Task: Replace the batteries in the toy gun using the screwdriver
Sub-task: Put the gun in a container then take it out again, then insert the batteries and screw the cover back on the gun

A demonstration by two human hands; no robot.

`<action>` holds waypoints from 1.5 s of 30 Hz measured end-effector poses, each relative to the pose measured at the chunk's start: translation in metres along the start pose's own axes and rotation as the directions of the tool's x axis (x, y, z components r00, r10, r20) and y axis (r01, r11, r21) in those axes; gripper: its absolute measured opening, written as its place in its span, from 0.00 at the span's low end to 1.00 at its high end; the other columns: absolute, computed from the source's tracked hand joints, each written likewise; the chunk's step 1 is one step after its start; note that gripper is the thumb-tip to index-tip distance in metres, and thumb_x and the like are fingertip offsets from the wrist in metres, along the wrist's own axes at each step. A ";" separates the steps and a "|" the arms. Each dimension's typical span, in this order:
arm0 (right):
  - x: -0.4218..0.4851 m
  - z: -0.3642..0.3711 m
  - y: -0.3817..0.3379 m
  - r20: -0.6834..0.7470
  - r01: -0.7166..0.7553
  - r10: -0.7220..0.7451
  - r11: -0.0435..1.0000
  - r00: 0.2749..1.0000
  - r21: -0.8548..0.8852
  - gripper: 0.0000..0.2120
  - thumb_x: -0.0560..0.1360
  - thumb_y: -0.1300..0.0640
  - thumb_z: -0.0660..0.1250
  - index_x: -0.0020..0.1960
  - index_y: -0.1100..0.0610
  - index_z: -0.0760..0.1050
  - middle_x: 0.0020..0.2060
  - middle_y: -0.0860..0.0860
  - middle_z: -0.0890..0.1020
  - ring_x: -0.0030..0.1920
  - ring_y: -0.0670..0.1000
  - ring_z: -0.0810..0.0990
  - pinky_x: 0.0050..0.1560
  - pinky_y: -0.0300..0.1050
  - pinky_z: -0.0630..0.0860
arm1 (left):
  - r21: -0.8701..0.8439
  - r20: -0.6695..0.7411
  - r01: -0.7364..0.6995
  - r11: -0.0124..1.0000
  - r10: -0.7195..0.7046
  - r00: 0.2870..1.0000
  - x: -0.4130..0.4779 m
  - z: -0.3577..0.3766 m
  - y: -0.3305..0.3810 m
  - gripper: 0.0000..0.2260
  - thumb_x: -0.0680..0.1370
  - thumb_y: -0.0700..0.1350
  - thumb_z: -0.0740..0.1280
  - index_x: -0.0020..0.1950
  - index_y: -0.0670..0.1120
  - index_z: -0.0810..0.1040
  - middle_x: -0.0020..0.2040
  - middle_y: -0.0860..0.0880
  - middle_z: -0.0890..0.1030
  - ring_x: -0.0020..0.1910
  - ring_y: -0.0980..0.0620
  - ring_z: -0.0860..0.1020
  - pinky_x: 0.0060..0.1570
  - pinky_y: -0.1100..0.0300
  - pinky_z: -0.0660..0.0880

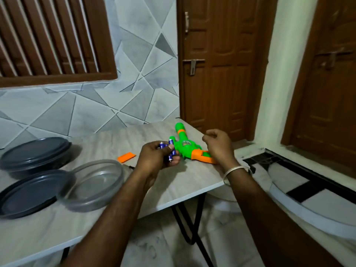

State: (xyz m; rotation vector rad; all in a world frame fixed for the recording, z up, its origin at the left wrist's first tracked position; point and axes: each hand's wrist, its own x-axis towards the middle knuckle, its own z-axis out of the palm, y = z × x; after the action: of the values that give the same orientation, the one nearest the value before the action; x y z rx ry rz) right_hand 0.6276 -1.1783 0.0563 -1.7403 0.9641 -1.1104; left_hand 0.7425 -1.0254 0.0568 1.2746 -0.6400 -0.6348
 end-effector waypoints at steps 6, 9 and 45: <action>0.030 -0.027 0.038 0.387 0.109 0.111 0.856 0.915 -0.505 0.31 0.69 0.46 0.75 0.64 0.64 0.76 0.62 0.62 0.78 0.60 0.58 0.78 0.60 0.51 0.75 | -0.066 -0.034 0.118 0.991 -0.120 0.992 0.019 0.048 -0.034 0.04 0.80 0.33 0.67 0.49 0.32 0.79 0.38 0.36 0.82 0.29 0.46 0.82 0.33 0.56 0.83; 0.034 -0.026 0.044 0.461 0.188 0.138 0.784 0.876 -0.592 0.34 0.66 0.43 0.77 0.65 0.60 0.75 0.56 0.55 0.80 0.54 0.55 0.79 0.51 0.46 0.75 | -0.082 -0.088 0.167 0.983 -0.174 0.981 0.027 0.058 -0.048 0.06 0.79 0.33 0.67 0.51 0.29 0.78 0.43 0.32 0.82 0.37 0.39 0.82 0.33 0.52 0.84; -0.034 -0.016 -0.001 0.725 -0.486 0.050 0.773 0.687 0.408 0.24 0.75 0.63 0.67 0.68 0.68 0.67 0.44 0.64 0.84 0.35 0.57 0.85 0.30 0.45 0.80 | -0.071 -0.093 -0.360 0.930 0.353 0.931 -0.005 0.016 -0.025 0.09 0.78 0.34 0.69 0.58 0.36 0.81 0.49 0.37 0.85 0.41 0.46 0.84 0.42 0.55 0.83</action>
State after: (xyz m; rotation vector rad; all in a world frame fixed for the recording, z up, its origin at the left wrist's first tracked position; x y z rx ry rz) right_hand 0.6023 -1.1514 0.0512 -1.2508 0.3367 -0.3944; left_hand 0.7255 -1.0370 0.0344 1.0613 -0.7484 -0.3058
